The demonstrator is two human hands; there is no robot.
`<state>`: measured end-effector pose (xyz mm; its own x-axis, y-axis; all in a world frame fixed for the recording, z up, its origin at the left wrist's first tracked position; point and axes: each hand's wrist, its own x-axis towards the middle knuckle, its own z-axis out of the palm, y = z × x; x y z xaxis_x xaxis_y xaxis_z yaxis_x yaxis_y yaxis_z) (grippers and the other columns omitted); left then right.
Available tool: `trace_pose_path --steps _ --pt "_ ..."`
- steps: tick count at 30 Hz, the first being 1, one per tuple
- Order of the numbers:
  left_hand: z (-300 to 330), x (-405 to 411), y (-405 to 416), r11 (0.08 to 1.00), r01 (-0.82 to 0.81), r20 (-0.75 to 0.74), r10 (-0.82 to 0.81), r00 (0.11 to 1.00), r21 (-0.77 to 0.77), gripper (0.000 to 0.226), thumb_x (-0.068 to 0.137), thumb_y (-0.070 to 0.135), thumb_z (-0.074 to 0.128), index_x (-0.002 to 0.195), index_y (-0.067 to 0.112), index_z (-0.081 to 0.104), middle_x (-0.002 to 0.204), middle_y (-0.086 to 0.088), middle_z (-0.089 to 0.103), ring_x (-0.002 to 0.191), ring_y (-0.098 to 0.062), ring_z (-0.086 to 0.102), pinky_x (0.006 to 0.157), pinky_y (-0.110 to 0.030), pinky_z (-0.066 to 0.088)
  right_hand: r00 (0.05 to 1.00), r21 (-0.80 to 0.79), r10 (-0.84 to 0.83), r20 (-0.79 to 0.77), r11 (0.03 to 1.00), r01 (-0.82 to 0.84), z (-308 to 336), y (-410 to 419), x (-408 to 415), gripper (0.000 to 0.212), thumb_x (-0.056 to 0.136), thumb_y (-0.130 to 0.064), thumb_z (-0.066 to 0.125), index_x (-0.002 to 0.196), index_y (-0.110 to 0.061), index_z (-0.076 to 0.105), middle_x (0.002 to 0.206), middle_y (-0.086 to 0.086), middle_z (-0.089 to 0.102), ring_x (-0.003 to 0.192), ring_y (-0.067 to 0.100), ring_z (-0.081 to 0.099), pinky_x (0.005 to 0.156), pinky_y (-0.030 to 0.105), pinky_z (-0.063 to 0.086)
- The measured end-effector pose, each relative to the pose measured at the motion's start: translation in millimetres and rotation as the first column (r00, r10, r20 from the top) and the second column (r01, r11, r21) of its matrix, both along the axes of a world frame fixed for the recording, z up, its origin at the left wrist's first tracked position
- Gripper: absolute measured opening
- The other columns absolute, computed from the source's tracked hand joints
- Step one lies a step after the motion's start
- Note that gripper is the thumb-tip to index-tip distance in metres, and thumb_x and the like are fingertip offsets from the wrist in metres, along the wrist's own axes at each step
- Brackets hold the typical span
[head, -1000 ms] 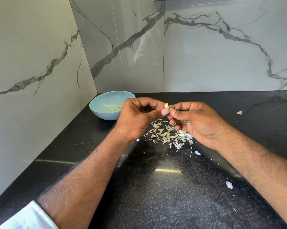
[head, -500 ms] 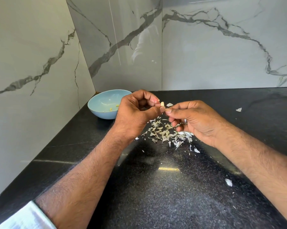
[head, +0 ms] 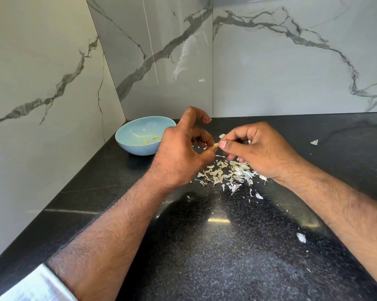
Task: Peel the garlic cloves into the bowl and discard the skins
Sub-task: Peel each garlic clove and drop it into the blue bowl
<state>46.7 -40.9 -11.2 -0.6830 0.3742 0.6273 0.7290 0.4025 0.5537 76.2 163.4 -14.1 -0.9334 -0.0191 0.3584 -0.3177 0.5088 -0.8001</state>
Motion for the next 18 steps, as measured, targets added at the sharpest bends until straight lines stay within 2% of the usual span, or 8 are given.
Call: trace_pose_path --steps 3,6,8,11,13,15,17,18 --pt "1.8 3.4 1.9 1.0 0.008 -0.034 -0.009 0.999 -0.018 0.054 0.083 0.013 0.089 0.123 0.011 0.052 0.082 0.007 0.077 0.077 -0.012 0.074 0.073 -0.03 0.059 1.0 0.043 -0.001 0.005 0.999 0.001 0.3 -0.3 -0.4 0.008 0.095 -0.027 0.075 0.089 -0.028 0.081 0.075 0.0 0.077 0.075 0.021 0.077 0.077 0.051 0.062" --pt "2.8 4.9 3.2 0.999 0.002 -0.054 -0.004 0.999 -0.033 0.055 0.082 0.012 0.089 0.123 0.01 0.052 0.082 0.007 0.077 0.076 -0.01 0.073 0.073 -0.03 0.059 1.0 0.082 -0.009 0.01 0.997 0.008 1.2 0.1 0.1 0.01 0.097 -0.025 0.072 0.091 -0.027 0.08 0.072 -0.002 0.076 0.072 0.012 0.075 0.076 0.048 0.063" --pt "3.3 5.4 3.6 0.999 0.001 -0.048 -0.003 0.999 -0.036 0.056 0.082 0.012 0.089 0.124 0.011 0.052 0.083 0.007 0.077 0.076 -0.008 0.073 0.073 -0.027 0.06 1.0 0.118 -0.001 0.011 0.993 -0.001 1.9 0.7 0.8 0.011 0.099 -0.026 0.07 0.092 -0.028 0.079 0.072 -0.004 0.076 0.071 0.012 0.074 0.075 0.048 0.062" --pt "3.5 4.7 3.1 1.0 0.005 -0.055 -0.007 0.998 -0.031 0.056 0.083 0.014 0.09 0.124 0.012 0.052 0.082 0.008 0.077 0.077 -0.007 0.074 0.073 -0.021 0.059 1.0 0.141 0.011 0.014 0.99 -0.013 3.1 1.5 1.2 0.011 0.1 -0.026 0.069 0.094 -0.028 0.078 0.074 -0.006 0.076 0.073 0.025 0.074 0.073 0.053 0.062" --pt "3.6 4.6 2.8 1.0 0.013 -0.06 -0.014 0.998 -0.028 0.056 0.083 0.014 0.091 0.123 0.011 0.053 0.082 0.008 0.077 0.077 -0.007 0.074 0.072 -0.018 0.058 1.0 0.137 0.016 0.013 0.99 -0.018 3.9 1.7 1.7 0.012 0.101 -0.025 0.068 0.094 -0.027 0.078 0.073 -0.002 0.075 0.073 0.027 0.074 0.073 0.056 0.062" --pt "3.3 4.8 3.1 0.999 0.025 -0.048 -0.026 0.998 -0.022 0.055 0.083 0.013 0.091 0.123 0.011 0.053 0.083 0.008 0.078 0.077 -0.007 0.074 0.073 -0.016 0.058 1.0 0.129 0.029 0.003 0.991 -0.029 3.2 1.6 1.5 0.013 0.1 -0.025 0.068 0.092 -0.027 0.077 0.073 0.005 0.073 0.075 0.038 0.072 0.071 0.061 0.06" --pt "2.4 3.7 3.6 0.999 0.031 0.0 -0.031 1.0 0.009 0.055 0.083 0.011 0.091 0.122 0.013 0.052 0.083 0.007 0.079 0.077 -0.008 0.075 0.072 -0.016 0.057 0.999 0.102 0.04 0.001 0.994 -0.04 1.8 1.9 0.8 0.014 0.1 -0.024 0.068 0.089 -0.027 0.077 0.072 0.009 0.072 0.073 0.045 0.067 0.07 0.064 0.057" --pt "1.4 2.1 3.5 0.998 0.034 0.049 -0.037 0.998 0.045 0.055 0.083 0.01 0.09 0.121 0.015 0.051 0.083 0.007 0.079 0.076 -0.01 0.075 0.072 -0.018 0.057 0.999 0.073 0.041 0.004 0.996 -0.041 1.2 1.9 0.4 0.015 0.099 -0.024 0.068 0.088 -0.027 0.077 0.071 0.009 0.071 0.068 0.044 0.064 0.07 0.065 0.056"
